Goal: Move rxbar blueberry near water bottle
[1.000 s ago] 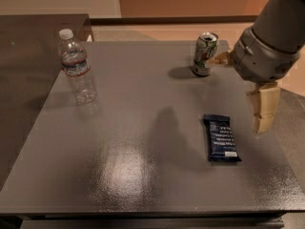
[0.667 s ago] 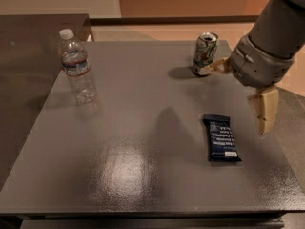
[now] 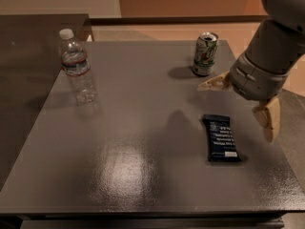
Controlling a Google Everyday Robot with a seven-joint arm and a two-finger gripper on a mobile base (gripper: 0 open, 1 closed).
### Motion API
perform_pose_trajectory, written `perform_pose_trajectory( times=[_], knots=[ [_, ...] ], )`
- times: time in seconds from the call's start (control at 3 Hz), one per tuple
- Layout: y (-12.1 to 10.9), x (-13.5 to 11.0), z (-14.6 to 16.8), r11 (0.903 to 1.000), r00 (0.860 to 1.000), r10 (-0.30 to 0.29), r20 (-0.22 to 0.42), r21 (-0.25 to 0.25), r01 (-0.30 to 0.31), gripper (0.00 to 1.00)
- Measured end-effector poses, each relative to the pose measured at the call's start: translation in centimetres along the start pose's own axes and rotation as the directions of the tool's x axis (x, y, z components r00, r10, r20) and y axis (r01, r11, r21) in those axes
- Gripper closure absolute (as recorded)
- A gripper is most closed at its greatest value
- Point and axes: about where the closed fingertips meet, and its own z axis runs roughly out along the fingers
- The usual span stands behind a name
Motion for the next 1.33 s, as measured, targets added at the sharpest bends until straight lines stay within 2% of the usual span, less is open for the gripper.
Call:
perform_pose_trajectory(
  times=[0.67,1.0,1.33],
  knots=[
    [1.9,-1.5,2.6,0.9943,0.996,-0.092,0.005,-0.054,0.093,0.0],
    [2.3,-2.2,3.4,0.9921,0.994,-0.108,0.012,-0.064,0.108,0.0],
    [2.4,-2.8,3.9,0.9909,0.993,-0.114,0.014,-0.071,0.115,0.17]
  ],
)
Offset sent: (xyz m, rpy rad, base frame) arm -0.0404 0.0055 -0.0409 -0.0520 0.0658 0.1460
